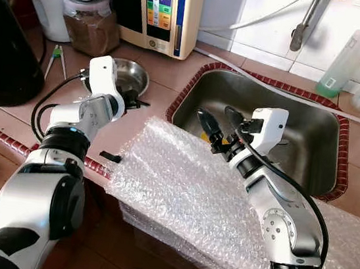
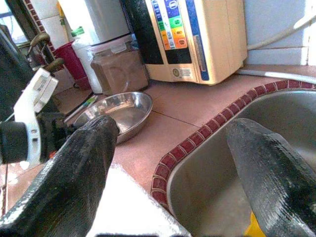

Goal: Kitchen organization

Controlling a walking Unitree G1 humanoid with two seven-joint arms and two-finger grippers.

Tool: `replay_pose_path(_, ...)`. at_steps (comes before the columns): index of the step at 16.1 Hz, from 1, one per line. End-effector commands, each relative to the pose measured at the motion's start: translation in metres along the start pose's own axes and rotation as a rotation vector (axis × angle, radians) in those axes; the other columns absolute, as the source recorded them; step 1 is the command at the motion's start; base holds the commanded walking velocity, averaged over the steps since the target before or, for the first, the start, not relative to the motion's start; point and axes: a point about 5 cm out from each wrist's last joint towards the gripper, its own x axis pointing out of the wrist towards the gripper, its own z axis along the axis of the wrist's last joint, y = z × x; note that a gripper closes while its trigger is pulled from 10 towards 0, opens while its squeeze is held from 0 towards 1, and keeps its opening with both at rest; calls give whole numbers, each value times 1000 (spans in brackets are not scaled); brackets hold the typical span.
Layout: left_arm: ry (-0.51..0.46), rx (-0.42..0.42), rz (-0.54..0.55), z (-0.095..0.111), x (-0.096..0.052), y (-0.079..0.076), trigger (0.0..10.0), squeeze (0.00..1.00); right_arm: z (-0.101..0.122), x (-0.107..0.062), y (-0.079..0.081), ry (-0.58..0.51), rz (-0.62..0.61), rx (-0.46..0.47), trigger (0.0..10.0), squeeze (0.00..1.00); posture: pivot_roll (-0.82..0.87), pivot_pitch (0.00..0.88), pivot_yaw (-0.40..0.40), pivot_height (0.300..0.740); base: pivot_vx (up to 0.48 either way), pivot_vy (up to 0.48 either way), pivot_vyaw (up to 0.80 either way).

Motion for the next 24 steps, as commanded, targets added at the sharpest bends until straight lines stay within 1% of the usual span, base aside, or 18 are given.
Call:
replay_pose_path(1,27,0,-12,-4,-2,1,0,0,3,2,0,-12,6,-4,10000,0,-33,81,61,740,0,0,0)
replay_pose_path(4,46,-11,-38,-8,-6,-4,0,0,3,4,-1,-13,9,-6,10000,0,-29,78,59,740,0,0,0)
replay_pose_path(7,67,-14,-71,-16,-12,-12,0,0,3,5,-1,-15,13,-8,10000,0,-27,73,55,740,0,0,0)
replay_pose_path(9,70,-16,-83,-17,-15,-14,0,0,3,6,-2,-14,13,-10,10000,0,-28,71,52,740,0,0,0)
replay_pose_path(12,67,-11,-106,-17,-22,-21,0,0,4,7,-2,-14,14,-13,10000,0,-26,70,49,740,0,0,0)
replay_pose_path(14,75,-17,-137,-20,-27,-30,0,0,3,8,-1,-14,16,-12,10000,0,-24,70,48,740,0,0,0)
replay_pose_path(18,74,-15,-170,-18,-32,-39,0,0,2,8,-1,-11,16,-11,10000,0,-26,72,49,740,0,0,0)
replay_pose_path(19,2,29,-162,-11,-35,-42,0,0,2,8,-2,-12,12,-11,10000,0,-25,72,46,740,0,0,0)
replay_pose_path(21,-53,54,-159,-7,-37,-45,0,0,2,8,-2,-13,9,-11,10000,0,-23,73,45,740,0,0,0)
replay_pose_path(22,-112,104,-146,-6,-37,-47,0,0,1,9,-2,-13,6,-10,10000,0,-26,74,44,740,0,0,0)
replay_pose_path(24,-142,151,-135,-7,-38,-47,0,0,1,10,-2,-14,4,-9,10000,0,-26,74,42,740,0,0,0)
